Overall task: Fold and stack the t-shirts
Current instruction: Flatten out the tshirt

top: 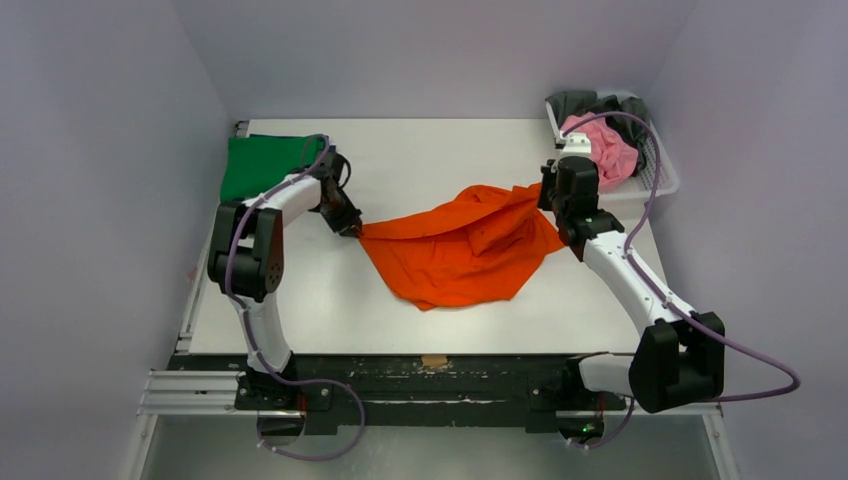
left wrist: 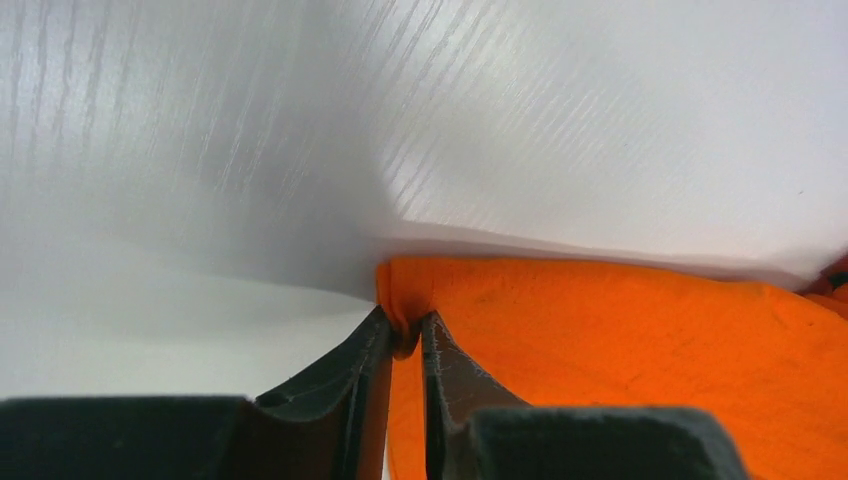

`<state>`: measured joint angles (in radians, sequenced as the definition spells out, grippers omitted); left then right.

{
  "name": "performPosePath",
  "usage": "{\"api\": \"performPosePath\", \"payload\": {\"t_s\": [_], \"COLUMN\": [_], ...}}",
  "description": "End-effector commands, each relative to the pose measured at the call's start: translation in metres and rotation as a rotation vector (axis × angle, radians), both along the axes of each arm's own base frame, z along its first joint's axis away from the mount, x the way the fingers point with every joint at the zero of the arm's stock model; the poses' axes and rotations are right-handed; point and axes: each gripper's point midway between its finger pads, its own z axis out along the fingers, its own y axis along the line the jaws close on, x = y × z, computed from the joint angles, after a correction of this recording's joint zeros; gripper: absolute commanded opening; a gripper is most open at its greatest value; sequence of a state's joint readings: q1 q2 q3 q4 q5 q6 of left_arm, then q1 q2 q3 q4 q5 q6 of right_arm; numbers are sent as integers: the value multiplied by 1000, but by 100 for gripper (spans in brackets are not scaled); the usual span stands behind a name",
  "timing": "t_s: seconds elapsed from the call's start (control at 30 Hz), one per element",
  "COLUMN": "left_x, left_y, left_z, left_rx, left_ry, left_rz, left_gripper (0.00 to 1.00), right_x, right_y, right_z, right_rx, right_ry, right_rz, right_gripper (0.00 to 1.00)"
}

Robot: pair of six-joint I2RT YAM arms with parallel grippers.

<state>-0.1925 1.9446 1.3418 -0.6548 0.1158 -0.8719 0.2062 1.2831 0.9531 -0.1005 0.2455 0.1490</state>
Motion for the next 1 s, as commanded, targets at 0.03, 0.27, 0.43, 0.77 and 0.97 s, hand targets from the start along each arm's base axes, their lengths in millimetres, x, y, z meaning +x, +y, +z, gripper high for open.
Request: {"api": "performPosePath", "payload": {"t_s": [0.03,0.27,0.43,0.77,0.97], "left_x": [17,20,33,-5,-67], "left_y": [1,-5,-8,-10,5], "left_z": [16,56,141,387,490], "left_rx": [23,-19,-27,-74,-52], "left_ry": [-55,-184,-467,-1194,-1496], "left_rz": [-3,-37,-87,-182,-208], "left_gripper": [6,0,0,0,0], "right_x": [-1,-1,-1,-43,-101], "right_y": [-6,-9,-10,-14,-7], "right_z": [20,35,82,243,341], "right_rx": [-10,-6,12,-8,-35], "right_ry": [-58,-103,-219,-566,-802], "right_rz": [-13,-26,-32,29,142], "right_gripper": [0,0,0,0,0]}}
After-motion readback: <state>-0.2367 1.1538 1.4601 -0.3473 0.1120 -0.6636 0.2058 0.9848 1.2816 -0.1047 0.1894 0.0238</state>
